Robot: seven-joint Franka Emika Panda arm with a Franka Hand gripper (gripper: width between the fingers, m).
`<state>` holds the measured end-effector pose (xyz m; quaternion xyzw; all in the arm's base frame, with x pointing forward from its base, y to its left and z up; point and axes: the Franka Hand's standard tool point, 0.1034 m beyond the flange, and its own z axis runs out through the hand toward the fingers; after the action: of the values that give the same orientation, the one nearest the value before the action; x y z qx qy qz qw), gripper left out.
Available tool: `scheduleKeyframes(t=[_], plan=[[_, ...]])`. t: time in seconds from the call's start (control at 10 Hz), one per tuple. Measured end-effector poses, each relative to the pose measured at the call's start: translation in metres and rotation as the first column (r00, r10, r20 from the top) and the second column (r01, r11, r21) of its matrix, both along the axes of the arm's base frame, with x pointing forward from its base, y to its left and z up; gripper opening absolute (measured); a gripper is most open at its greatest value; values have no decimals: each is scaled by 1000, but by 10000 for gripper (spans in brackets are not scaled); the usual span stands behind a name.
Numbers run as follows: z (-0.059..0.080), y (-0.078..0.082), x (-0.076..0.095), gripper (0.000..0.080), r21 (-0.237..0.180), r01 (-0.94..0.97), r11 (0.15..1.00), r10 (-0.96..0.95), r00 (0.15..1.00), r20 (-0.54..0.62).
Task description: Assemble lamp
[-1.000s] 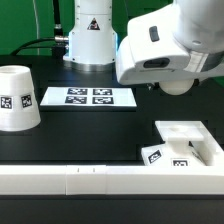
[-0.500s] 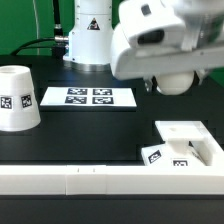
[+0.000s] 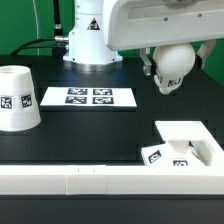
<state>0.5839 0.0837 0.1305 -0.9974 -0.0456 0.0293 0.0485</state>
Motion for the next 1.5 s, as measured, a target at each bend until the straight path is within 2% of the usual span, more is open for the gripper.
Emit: scheduleKeyframes(t=[0.2,0.3,0.5,0.7,0.8,1.1,1.3,1.5], plan=[[-2,-3,1,576,-1,14,1000,-14,991,137],[-2,-5,6,576,-19,-20,1000,24,980,195],[13,-7,24,576,-30,-40,999,48,933,356],[24,-4,37,576,-30,-43,999,52,884,465],[19,-5,34,576,-29,-39,999,48,877,478],[19,-5,33,576,-29,-40,999,49,881,470],[24,-8,49,576,-70,-122,990,140,865,482],[23,-9,65,576,-93,-168,981,192,849,492]])
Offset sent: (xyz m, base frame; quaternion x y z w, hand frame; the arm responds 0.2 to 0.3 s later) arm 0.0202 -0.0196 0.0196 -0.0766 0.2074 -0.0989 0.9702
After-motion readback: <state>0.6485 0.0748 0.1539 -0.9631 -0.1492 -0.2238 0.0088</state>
